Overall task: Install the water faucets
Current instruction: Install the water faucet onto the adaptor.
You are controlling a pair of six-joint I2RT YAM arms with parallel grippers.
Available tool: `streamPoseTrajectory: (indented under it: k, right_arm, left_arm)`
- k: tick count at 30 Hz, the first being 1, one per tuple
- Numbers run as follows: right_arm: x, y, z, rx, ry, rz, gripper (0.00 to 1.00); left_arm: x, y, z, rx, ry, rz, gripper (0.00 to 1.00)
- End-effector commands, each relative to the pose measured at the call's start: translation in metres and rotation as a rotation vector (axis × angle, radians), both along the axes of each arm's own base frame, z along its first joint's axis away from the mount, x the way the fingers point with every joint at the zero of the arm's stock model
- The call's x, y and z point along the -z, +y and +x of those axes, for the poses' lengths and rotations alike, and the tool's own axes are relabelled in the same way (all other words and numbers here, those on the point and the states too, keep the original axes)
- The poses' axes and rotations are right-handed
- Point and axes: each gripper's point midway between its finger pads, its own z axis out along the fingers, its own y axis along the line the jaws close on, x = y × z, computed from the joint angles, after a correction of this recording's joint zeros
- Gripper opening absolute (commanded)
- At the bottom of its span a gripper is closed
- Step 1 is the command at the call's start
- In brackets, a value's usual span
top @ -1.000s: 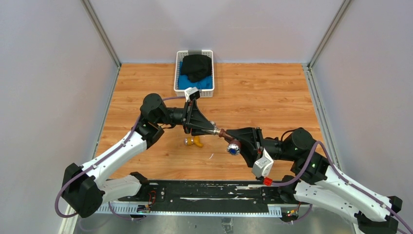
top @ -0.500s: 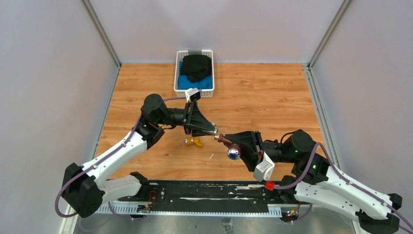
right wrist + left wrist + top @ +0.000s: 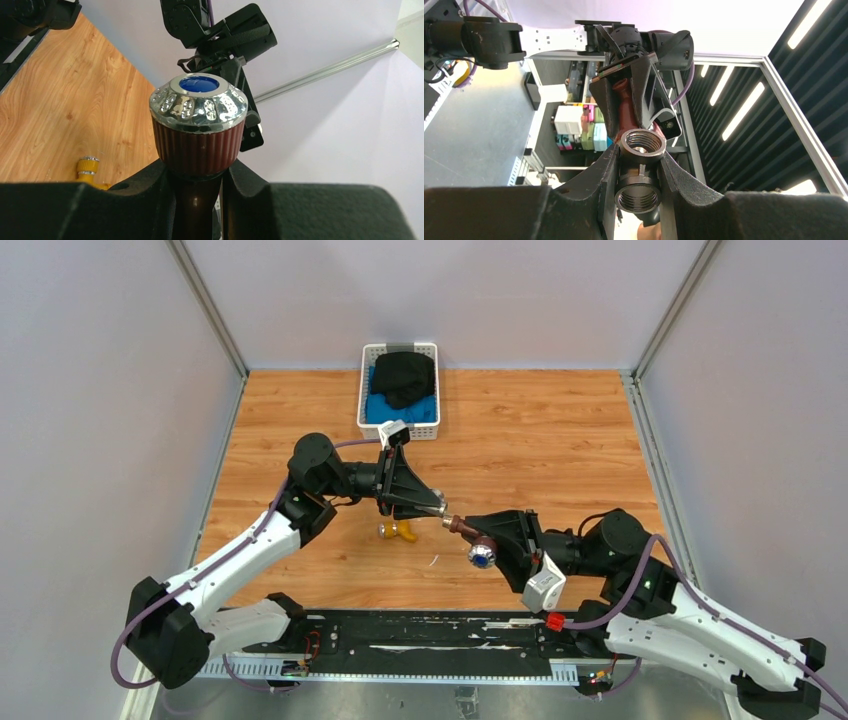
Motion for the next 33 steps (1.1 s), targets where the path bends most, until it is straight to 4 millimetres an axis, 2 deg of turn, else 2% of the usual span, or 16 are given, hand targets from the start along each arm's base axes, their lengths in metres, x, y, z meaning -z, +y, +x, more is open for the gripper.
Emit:
streamPoseTrajectory:
  k: [1, 12, 23, 33]
  right_arm:
    - [-0.001, -0.009, 0.006, 0.060, -0.004, -0.008, 0.00]
    - [-0.012, -0.004, 0.012, 0.081, -0.029, 0.010, 0.00]
    - [-0.025, -0.004, 0.009, 0.065, -0.056, 0.040, 0.00]
    - [-0.015, 0.003, 0.012, 0.060, -0.039, 0.017, 0.00]
  left_arm:
    - [-0.003, 0.002, -0.005, 0.001, -0.031, -0.013, 0.00]
    - [-0.004, 0.003, -0.006, -0.005, -0.032, -0.017, 0.00]
    - [0.002, 0.003, -0.006, -0.005, -0.025, -0.007, 0.00]
    - [0.001, 0.002, -0.005, -0.011, -0.034, -0.010, 0.00]
